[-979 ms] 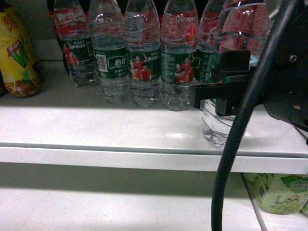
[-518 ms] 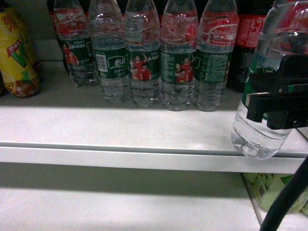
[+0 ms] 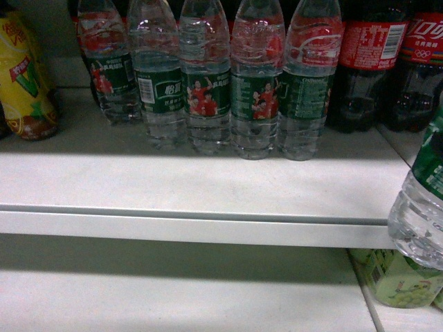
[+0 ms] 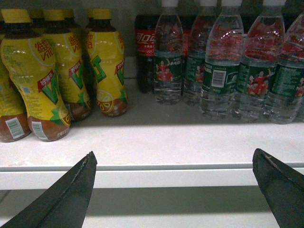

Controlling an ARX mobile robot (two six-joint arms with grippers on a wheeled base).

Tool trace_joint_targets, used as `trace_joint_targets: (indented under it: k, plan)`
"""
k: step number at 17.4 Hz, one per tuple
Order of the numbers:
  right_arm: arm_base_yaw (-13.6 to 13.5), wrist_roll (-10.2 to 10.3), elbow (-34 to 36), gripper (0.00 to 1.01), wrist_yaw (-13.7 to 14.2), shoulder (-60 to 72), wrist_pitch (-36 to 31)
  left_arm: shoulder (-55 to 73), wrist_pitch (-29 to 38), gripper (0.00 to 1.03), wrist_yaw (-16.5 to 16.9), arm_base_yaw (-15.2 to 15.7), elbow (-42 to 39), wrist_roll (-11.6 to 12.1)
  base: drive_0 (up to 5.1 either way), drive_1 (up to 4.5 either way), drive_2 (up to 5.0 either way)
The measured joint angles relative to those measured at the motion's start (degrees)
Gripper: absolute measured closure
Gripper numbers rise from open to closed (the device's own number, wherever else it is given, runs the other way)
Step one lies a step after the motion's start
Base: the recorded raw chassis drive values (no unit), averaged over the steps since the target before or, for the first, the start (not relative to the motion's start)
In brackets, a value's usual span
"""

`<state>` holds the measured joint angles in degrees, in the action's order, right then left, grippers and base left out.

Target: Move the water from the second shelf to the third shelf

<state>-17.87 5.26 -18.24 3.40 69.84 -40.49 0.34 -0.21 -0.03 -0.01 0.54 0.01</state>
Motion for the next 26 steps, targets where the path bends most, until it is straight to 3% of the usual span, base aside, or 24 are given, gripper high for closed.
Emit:
trace_joint_targets:
  k: [8,13,19,26]
  plan:
    - [7.4,-0.8,4.8,0.59,-5.8,-18.1,12.0,0.0,0.0,0.05,0.0,0.0,0.0,0.0,0.0,0.0,0.0]
    - [10.5,-1.0,4.8,0.59,-8.1,-27.6,20.1,0.0,0.0,0.05,0.0,0.0,0.0,0.0,0.0,0.0,0.0]
    - [12.0,-2.5,4.0,0.59,-8.9,-30.2,23.7,0.0,0.0,0.05,0.0,0.0,0.0,0.0,0.0,0.0,0.0]
    - [12.7,-2.8,3.6,0.59,-8.7,-31.0,23.8,0.0,0.0,0.05,0.0,0.0,0.0,0.0,0.0,0.0,0.0]
